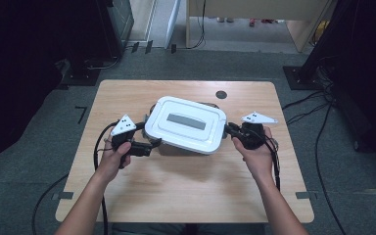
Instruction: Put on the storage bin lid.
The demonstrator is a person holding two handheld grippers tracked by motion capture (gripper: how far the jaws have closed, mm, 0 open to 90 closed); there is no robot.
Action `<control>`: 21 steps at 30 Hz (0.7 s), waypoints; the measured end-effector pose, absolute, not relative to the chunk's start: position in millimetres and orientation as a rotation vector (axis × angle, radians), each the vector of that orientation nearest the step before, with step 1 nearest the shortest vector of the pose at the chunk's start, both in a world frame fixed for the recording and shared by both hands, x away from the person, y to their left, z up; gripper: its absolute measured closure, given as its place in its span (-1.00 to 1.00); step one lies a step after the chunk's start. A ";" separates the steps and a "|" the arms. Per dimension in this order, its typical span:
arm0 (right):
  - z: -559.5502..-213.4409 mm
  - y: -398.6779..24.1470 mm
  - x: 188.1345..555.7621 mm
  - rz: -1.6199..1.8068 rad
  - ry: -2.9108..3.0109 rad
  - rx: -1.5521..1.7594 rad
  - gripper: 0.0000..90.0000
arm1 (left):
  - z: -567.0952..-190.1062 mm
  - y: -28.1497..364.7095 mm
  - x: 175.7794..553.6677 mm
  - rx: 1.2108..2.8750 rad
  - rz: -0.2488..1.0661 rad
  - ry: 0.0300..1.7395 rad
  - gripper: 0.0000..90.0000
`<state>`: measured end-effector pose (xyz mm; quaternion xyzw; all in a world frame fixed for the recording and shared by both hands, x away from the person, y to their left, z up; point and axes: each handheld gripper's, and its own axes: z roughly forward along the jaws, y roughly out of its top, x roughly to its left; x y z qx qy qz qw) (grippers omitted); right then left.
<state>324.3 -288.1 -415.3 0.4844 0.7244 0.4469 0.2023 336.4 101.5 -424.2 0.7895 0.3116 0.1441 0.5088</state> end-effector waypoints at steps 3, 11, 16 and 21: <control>-415.0 -289.2 330.0 1.251 2.014 1.367 0.74 | -424.1 98.6 332.1 1.922 0.368 0.738 -0.79; -415.0 -289.0 344.6 1.266 2.013 1.397 0.74 | -426.2 96.8 322.5 1.936 0.384 0.725 -0.79; -416.0 -287.0 352.6 1.266 2.005 1.406 0.75 | -427.5 95.9 318.4 1.936 0.402 0.727 -0.79; -419.0 -285.9 359.8 1.271 2.000 1.410 0.75 | -429.4 94.5 315.1 1.944 0.425 0.732 -0.79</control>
